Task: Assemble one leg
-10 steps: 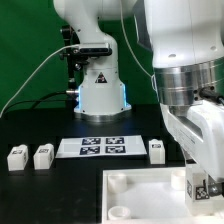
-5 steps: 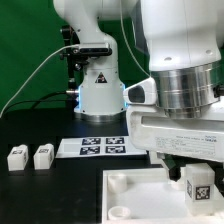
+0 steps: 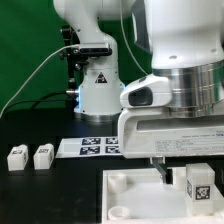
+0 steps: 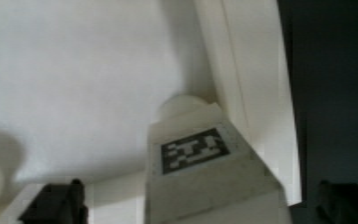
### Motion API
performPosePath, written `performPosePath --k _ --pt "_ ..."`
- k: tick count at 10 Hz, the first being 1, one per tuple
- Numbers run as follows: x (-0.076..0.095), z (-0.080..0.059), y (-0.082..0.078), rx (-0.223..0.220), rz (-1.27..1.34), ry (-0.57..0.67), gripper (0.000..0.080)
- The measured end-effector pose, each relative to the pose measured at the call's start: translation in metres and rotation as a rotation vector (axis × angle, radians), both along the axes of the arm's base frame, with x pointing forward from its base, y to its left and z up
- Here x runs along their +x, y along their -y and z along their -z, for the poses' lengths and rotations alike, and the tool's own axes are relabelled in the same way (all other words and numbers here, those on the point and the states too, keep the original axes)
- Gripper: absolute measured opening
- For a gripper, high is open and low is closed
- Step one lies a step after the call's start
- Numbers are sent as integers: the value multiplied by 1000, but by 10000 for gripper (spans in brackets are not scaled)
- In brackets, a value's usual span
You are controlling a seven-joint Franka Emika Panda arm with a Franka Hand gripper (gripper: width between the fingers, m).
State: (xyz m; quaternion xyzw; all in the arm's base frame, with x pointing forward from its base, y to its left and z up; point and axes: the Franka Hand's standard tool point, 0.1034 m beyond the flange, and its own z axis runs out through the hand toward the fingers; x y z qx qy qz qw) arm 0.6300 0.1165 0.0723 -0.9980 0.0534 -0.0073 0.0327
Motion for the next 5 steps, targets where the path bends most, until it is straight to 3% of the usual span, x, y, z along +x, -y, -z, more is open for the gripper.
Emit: performPosePath --k 1,3,4,5 --pt "0 1 0 5 60 -5 649" --pt "0 1 0 6 117 -8 366" --pt "-1 1 -1 15 240 -18 291" --pt "-1 1 -1 18 351 -26 291"
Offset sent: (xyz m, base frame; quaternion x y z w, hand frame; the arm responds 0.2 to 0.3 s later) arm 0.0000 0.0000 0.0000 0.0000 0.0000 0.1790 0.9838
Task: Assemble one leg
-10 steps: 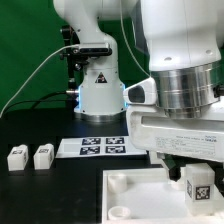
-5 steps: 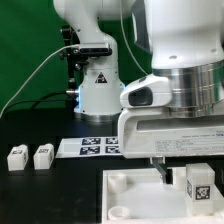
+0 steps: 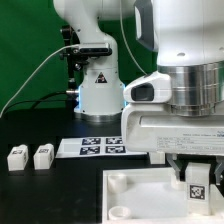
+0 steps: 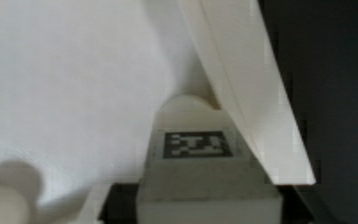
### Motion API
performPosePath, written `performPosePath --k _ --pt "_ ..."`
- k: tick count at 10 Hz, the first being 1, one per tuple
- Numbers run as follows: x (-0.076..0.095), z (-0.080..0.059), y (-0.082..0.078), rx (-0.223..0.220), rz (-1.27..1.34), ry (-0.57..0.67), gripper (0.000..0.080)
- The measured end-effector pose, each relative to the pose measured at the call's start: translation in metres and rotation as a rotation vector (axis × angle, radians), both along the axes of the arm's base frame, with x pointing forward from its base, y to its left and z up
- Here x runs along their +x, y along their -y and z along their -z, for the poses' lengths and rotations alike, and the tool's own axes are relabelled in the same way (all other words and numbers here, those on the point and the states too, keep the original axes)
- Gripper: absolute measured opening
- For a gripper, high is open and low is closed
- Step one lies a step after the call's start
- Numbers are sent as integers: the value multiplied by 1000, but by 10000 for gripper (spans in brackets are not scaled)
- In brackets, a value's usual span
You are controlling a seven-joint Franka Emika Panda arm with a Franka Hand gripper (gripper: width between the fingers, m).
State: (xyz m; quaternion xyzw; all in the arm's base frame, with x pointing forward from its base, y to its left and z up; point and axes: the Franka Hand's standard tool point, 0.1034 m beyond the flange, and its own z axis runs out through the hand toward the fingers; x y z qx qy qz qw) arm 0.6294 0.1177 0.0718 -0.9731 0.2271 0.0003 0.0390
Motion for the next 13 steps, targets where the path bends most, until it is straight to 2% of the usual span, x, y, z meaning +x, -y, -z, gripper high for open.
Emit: performPosePath --k 1,4,8,11,12,13 --pt "0 0 0 2 83 -6 291" --pt "3 0 2 27 600 -59 291" --pt "4 0 1 80 1230 -142 294" --pt "5 -1 2 82 1427 -160 294" --pt "4 0 2 79 1433 -163 323" --pt "4 0 1 78 1422 -163 475"
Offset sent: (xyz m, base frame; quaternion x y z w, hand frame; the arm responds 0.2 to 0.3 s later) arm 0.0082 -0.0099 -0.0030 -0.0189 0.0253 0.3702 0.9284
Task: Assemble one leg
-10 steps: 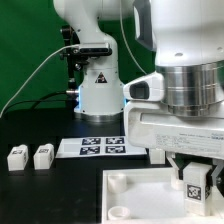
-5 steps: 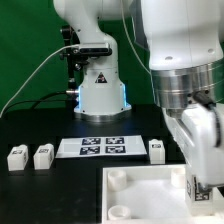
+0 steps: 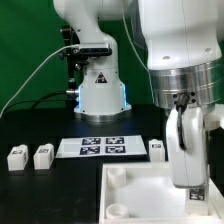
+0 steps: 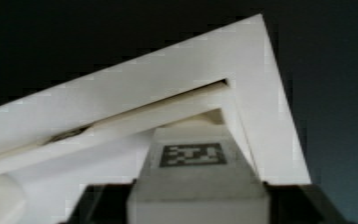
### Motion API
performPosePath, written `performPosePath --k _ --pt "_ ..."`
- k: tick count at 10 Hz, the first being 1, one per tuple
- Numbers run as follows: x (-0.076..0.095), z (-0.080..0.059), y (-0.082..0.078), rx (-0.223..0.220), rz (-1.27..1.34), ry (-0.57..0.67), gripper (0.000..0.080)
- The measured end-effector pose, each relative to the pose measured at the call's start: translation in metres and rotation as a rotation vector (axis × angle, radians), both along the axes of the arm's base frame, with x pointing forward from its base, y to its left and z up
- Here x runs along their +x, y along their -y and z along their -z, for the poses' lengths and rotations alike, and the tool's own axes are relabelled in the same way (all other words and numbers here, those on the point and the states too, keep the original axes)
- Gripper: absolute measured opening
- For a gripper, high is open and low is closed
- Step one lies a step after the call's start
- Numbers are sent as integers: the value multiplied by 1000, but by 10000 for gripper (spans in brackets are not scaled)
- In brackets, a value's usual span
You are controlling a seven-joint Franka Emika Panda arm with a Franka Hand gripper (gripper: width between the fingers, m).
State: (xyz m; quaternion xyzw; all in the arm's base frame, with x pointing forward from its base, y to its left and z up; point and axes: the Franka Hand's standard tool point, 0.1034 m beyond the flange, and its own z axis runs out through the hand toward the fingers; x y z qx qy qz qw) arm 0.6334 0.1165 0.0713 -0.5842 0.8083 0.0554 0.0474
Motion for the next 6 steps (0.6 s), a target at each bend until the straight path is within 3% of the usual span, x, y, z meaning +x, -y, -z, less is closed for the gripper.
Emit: performPosePath --k 1,2,6 --pt "0 0 0 0 -1 0 475" --pt "0 0 0 0 -1 0 611" --pt "-2 -1 -6 0 -9 7 648"
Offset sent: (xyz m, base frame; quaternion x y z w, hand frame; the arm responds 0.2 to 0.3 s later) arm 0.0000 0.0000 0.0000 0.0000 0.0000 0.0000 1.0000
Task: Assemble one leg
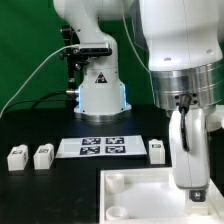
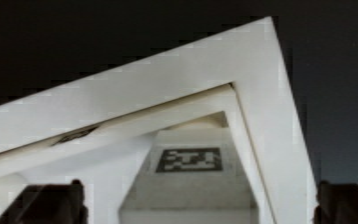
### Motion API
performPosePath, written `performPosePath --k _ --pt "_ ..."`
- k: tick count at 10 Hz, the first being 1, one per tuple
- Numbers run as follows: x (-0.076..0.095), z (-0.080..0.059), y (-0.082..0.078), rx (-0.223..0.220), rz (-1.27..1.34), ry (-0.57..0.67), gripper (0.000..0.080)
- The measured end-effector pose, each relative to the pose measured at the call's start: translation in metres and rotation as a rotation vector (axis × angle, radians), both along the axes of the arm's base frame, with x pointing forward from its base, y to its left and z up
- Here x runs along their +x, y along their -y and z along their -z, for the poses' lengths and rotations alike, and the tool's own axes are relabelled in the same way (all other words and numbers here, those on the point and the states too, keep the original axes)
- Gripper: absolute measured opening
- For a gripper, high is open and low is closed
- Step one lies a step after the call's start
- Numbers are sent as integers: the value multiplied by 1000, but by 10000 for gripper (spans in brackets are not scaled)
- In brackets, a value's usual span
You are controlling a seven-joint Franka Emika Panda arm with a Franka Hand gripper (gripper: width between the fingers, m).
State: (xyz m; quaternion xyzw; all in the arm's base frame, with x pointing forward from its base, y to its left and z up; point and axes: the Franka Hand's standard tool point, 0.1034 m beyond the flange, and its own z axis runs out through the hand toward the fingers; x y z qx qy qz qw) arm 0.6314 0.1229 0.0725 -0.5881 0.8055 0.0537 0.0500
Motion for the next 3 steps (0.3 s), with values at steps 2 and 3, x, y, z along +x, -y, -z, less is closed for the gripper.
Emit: performPosePath --k 2,3 --pt "-2 1 -2 -1 -8 -2 649" --pt "-2 1 -2 -1 -8 -2 649"
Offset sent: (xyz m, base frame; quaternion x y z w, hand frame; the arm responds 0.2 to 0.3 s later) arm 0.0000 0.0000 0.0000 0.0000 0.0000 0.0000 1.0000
